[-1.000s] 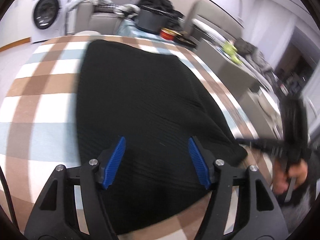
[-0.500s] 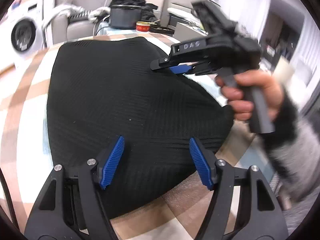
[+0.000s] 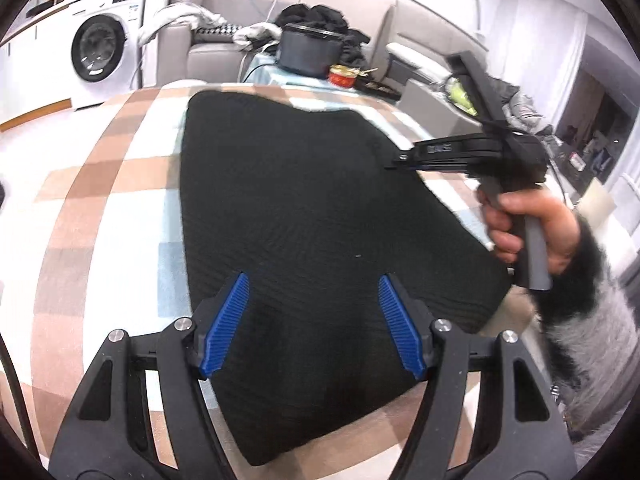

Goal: Fold small clothes

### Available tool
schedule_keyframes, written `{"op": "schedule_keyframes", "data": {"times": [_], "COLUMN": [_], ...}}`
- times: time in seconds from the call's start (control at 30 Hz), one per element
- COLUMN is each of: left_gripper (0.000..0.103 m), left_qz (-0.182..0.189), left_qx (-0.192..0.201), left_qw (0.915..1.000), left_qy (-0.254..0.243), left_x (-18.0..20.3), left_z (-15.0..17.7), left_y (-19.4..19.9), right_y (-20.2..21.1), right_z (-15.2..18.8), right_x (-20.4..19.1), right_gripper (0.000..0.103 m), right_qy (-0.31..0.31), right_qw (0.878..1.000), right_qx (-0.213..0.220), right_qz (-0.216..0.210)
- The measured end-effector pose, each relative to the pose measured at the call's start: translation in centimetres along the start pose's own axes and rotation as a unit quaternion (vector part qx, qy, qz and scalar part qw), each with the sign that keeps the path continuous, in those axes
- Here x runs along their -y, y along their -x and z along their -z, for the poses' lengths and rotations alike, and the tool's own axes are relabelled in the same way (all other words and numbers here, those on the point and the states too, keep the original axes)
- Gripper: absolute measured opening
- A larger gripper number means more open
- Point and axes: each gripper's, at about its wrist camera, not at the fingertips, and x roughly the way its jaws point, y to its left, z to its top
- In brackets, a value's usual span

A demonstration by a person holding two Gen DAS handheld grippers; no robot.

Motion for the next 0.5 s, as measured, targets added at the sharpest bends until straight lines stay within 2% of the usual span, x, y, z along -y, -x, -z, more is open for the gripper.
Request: {"op": "schedule_keyframes", "data": {"times": [0.03, 0.1, 0.17, 0.27, 0.33, 0.37, 0.4, 0.43, 0.5], "left_gripper": [0.065, 0.065, 0.065, 0.065, 0.065, 0.065, 0.065, 0.065, 0.065], "left_qz": [-0.006, -0.005, -0.003, -0.005, -0.002, -0.002, -0.003, -0.005, -0.007], "left_qx": [-0.003, -0.004, -0.003, -0.003, -0.005, -0.005, -0.004, -0.004, 0.0], "left_qw": [1.0, 1.0, 0.9999, 0.9998, 0.9996, 0.9995, 0.9993, 0.9992, 0.9988], "left_qy": [0.002, 0.007, 0.011, 0.019, 0.027, 0.032, 0.036, 0.04, 0.049], "left_x": [-0.2, -0.4, -0.7, -1.1, -1.4, -1.7, -2.0, -2.2, -2.7], "left_z": [0.3, 0.5, 0.7, 0.6, 0.6, 0.5, 0.5, 0.2, 0.0], "left_y": [0.0, 0.1, 0.2, 0.1, 0.1, 0.1, 0.2, 0.1, 0.4], "right_y": [0.4, 1.7, 3.2, 4.8, 5.1, 5.1, 5.0, 5.0, 5.7], "right_z": [0.4, 1.6, 3.1, 5.9, 7.6, 8.3, 8.8, 9.1, 9.3], "right_x": [0.6, 1.1, 1.3, 1.1, 0.4, 0.0, -0.3, -0.6, -1.3], "right_gripper": [0.022, 0.035, 0.04, 0.04, 0.04, 0.037, 0.02, 0.011, 0.01], "right_qy": [-0.014, -0.028, -0.037, -0.051, -0.047, -0.04, -0.034, -0.03, -0.021], "right_qw": [1.0, 0.999, 0.997, 0.991, 0.991, 0.991, 0.992, 0.992, 0.991], "right_qx": [0.0, 0.002, 0.0, -0.015, -0.029, -0.028, -0.028, -0.031, -0.015], "right_qz": [-0.017, -0.043, -0.068, -0.122, -0.122, -0.121, -0.12, -0.122, -0.129]}}
